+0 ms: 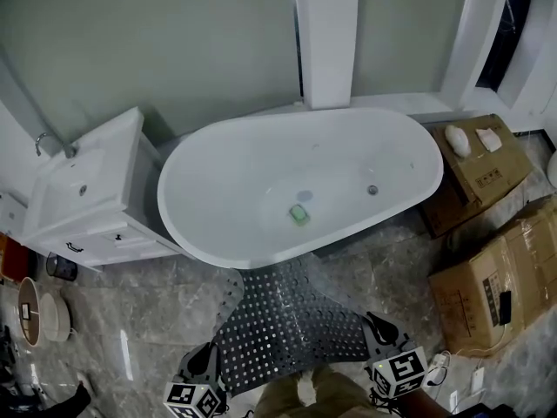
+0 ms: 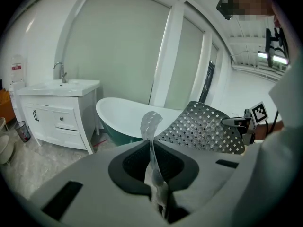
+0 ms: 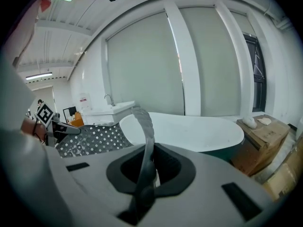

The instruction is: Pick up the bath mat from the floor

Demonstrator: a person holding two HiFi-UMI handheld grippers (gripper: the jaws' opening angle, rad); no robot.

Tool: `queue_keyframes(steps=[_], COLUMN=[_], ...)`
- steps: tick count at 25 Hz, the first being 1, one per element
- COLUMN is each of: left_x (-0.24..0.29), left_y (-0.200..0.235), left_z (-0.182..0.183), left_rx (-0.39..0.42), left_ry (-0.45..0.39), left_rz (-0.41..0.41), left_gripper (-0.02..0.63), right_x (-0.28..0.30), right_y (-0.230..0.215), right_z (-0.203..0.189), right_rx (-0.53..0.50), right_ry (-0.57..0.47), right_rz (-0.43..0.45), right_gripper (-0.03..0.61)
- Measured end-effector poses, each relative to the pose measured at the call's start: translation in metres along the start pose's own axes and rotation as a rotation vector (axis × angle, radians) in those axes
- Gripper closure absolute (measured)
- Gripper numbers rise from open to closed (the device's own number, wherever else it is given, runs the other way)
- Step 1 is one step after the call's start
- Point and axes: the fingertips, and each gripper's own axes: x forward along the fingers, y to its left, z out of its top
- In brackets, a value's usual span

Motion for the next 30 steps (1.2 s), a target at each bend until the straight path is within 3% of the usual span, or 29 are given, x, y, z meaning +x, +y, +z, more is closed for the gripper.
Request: queue_keyframes(steps=[14, 21, 30], left_x=[-0.026, -0.031, -0.039], left_y=[-0.002, 0.014, 0.032], left_z=[0.056, 0.072, 0.102], left_rx=[0.029, -0.001, 0.027], left_ry=[-0.093, -0.148, -0.221], left_rz=[0.065, 0.118, 0.177], left_gripper=[0.574, 0.574, 0.575], right_x=[-0.024, -0.018, -0.014], right_y=[-0.039, -0.056, -0.067], right_z=[0.053, 0.072, 0.091], right_rx=[-0.016, -0.006, 0.01], right_ry=[-0.097, -0.126, -0.168], right_rz=[-0.054, -0.082, -0.124], right_gripper=[0.549, 0.549, 0.549])
